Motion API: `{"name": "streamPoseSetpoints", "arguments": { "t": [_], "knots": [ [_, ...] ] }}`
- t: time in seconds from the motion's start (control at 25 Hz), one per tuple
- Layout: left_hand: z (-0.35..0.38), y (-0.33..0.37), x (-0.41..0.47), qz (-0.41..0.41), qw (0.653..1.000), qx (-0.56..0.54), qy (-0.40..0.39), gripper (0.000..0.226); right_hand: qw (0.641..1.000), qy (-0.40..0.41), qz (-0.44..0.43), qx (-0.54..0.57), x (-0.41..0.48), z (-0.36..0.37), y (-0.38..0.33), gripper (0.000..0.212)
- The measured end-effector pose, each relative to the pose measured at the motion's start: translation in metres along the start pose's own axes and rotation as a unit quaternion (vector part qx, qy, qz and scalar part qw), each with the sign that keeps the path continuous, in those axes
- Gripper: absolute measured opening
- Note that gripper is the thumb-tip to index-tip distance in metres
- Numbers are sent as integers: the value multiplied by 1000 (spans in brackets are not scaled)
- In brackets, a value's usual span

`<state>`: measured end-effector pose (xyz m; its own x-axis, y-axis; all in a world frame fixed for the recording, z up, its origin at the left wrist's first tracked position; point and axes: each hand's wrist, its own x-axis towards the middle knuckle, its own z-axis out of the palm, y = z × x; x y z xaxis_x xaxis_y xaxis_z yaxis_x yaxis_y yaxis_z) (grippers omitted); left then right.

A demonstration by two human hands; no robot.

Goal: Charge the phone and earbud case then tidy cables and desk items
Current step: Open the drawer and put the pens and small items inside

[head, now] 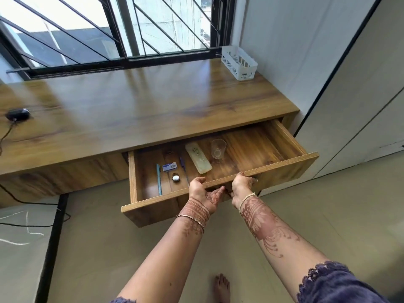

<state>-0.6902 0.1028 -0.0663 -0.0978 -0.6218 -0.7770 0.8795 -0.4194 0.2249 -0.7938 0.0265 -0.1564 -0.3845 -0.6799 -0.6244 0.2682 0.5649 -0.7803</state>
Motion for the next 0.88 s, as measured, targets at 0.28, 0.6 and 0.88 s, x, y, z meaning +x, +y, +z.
{"name": "streamPoseSetpoints", "arguments": {
  "t": [0.28, 0.6, 0.88],
  "knots": [
    [42, 48, 39, 80, 993, -77, 25, 37, 996, -81, 30, 29, 1, 55, -73, 52],
    [76, 105, 78, 177, 977, -77, 86, 8, 983, -164, 66, 54, 25, 120, -121, 80],
    [91, 118, 98, 200, 968, -120, 96, 20, 984, -135, 91, 74, 36, 146, -127, 93]
  ]
}}
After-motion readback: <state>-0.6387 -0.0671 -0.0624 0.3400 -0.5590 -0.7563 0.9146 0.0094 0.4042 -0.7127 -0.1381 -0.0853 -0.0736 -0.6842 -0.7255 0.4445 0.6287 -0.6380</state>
